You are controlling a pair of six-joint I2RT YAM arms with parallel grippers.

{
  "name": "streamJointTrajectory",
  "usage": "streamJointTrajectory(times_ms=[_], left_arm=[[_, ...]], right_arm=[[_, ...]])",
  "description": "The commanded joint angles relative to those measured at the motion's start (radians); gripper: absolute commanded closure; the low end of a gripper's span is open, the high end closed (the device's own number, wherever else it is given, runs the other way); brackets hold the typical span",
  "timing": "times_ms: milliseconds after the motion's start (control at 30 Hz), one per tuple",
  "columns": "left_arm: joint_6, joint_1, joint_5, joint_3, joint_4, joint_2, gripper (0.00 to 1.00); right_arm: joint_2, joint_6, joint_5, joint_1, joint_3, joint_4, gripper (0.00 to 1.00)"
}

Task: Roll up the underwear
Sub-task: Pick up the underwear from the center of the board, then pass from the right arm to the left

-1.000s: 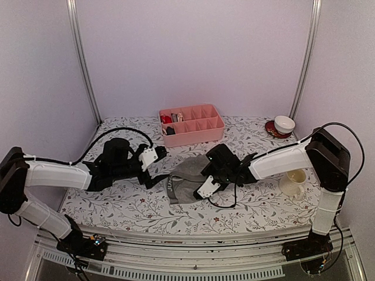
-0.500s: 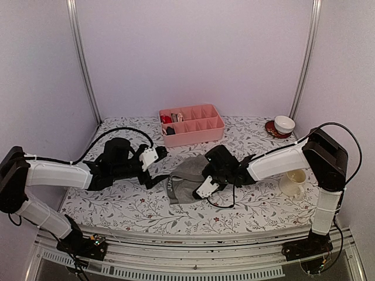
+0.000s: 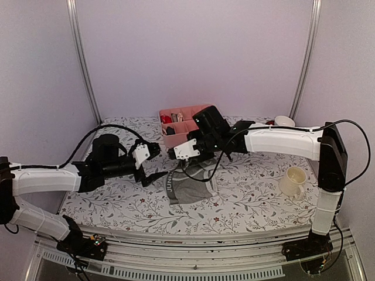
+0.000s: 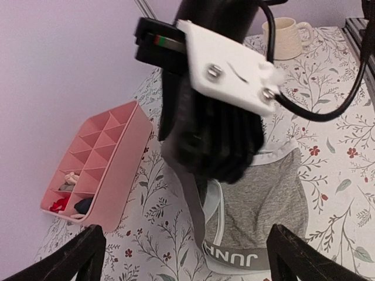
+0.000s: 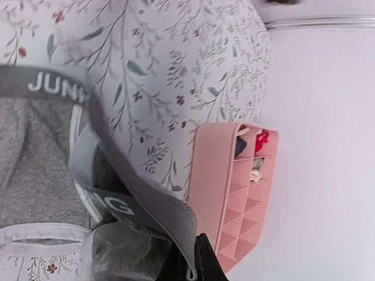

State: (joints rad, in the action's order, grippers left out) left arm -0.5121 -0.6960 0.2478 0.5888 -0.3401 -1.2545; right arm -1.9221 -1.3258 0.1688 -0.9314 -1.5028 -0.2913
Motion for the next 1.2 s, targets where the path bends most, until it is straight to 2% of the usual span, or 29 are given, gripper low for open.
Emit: streamJointTrajectory(times_ms=[0, 133, 400, 600, 700, 867, 1100, 1167], left_arm=[[-0.005, 0.007, 0.104, -0.001, 0.013, 0.025, 0.01], [0.063, 0.001, 0.125, 0.039, 0.015, 0.012, 0.02], [0.148, -0.013, 0.029, 0.152, 0.016, -0.082, 0.02], [0.153, -0.021, 0.045, 0.253, 0.087, -0.19, 0.11], [0.13, -0.034, 0.072, 0.253, 0.088, -0.215, 0.22], [0.109, -0.045, 0.074, 0.227, 0.065, -0.23, 0.24], [0.081, -0.036, 0.126, 0.141, -0.036, -0.221, 0.22], [0.1, -0.017, 0.146, 0.073, -0.127, -0.198, 0.16]], right_arm=[[-0.046, 0.325, -0.119, -0.009, -0.226, -0.25, 0.98], [-0.114, 0.5, -0.167, -0.008, -0.372, -0.365, 0.98], [-0.143, 0.582, -0.239, -0.007, -0.413, -0.428, 0.98], [-0.143, 0.619, -0.269, -0.007, -0.421, -0.432, 0.98], [-0.143, 0.631, -0.275, -0.002, -0.419, -0.431, 0.98], [-0.142, 0.646, -0.313, 0.018, -0.411, -0.426, 0.98], [-0.129, 0.666, -0.406, 0.064, -0.37, -0.374, 0.98], [-0.138, 0.682, -0.431, 0.084, -0.374, -0.371, 0.98]])
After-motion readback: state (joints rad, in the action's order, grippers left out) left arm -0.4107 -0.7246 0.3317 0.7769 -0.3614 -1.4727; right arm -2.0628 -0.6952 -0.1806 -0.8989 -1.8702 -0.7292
